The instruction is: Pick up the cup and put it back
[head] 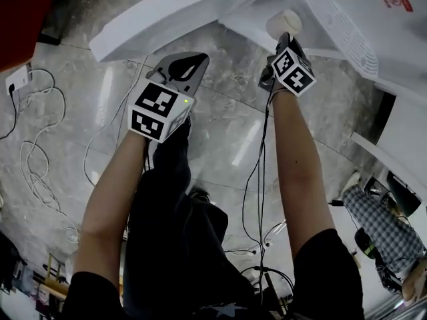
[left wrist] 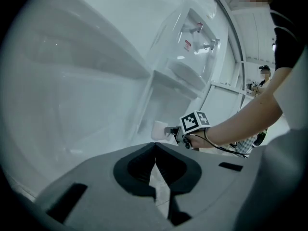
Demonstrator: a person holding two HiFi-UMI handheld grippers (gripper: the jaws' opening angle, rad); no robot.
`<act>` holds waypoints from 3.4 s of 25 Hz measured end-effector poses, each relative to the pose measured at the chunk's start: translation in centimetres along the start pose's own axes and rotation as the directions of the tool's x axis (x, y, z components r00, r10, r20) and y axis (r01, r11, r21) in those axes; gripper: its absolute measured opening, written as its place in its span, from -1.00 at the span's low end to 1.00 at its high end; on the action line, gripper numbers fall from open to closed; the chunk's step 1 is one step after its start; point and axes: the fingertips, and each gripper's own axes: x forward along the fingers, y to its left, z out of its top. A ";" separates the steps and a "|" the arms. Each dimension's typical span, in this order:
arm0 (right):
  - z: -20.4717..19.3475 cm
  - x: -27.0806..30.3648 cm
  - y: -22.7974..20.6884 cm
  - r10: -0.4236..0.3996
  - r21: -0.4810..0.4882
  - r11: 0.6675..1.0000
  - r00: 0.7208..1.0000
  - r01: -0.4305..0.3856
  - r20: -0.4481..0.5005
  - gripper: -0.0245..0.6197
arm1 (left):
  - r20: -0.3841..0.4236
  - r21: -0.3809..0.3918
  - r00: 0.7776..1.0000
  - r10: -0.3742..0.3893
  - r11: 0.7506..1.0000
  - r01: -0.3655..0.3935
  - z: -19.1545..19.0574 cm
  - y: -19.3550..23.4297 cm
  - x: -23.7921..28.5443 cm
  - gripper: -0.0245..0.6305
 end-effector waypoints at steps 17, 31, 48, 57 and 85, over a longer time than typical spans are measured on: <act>-3.1 2.6 2.8 -0.004 -0.043 0.999 0.989 -0.002 -0.150 -0.20 | -0.028 0.025 1.000 -0.009 1.000 0.010 -1.7 -0.4 -2.5 -0.90; 9.0 -24.0 9.8 0.154 0.044 0.988 0.983 -0.150 -0.103 -0.22 | 0.042 0.005 0.993 0.106 0.994 -0.107 11.9 -12.3 -19.0 -0.90; 20.6 -55.5 9.6 0.288 -0.207 0.939 0.957 -0.276 0.031 -0.80 | 0.108 0.052 0.973 0.204 0.976 -0.211 20.0 -29.6 -42.0 -0.90; 22.7 -71.0 13.9 0.264 -0.239 0.946 0.947 -0.217 0.185 -0.90 | 0.218 0.023 0.957 0.189 0.980 -0.199 19.8 -35.6 -53.3 -0.90; 8.9 -100.1 24.3 0.383 -0.306 0.902 0.891 -0.305 0.243 -0.90 | 0.312 0.050 0.939 0.148 0.984 -0.171 7.7 -48.1 -78.4 -0.90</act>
